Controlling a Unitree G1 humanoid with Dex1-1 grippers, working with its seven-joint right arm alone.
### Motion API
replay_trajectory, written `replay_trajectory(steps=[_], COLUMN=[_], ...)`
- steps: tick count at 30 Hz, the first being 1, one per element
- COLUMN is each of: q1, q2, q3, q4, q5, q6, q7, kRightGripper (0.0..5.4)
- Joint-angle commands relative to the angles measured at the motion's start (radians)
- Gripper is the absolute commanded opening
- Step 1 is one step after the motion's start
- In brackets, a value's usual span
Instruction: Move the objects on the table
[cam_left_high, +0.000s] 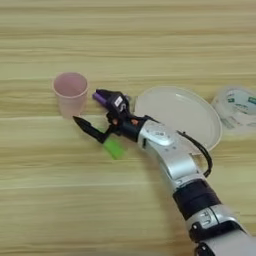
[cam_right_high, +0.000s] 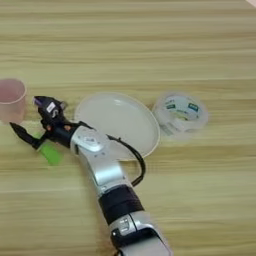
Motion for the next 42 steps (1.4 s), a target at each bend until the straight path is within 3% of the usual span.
replay_trajectory(steps=[1, 24, 42], q1=[-0.091, -0.227, -0.285], q2=[0.018, 0.062, 0.087], q3=[-0.011, -0.028, -0.033], q4=[-0.011, 0.182, 0.284], q5=[0.011, 0.009, 0.003], q6=[-0.032, -0.078, -0.119], q7=[-0.019, -0.006, -0.002], kRightGripper=[5.36, 5.36, 5.36])
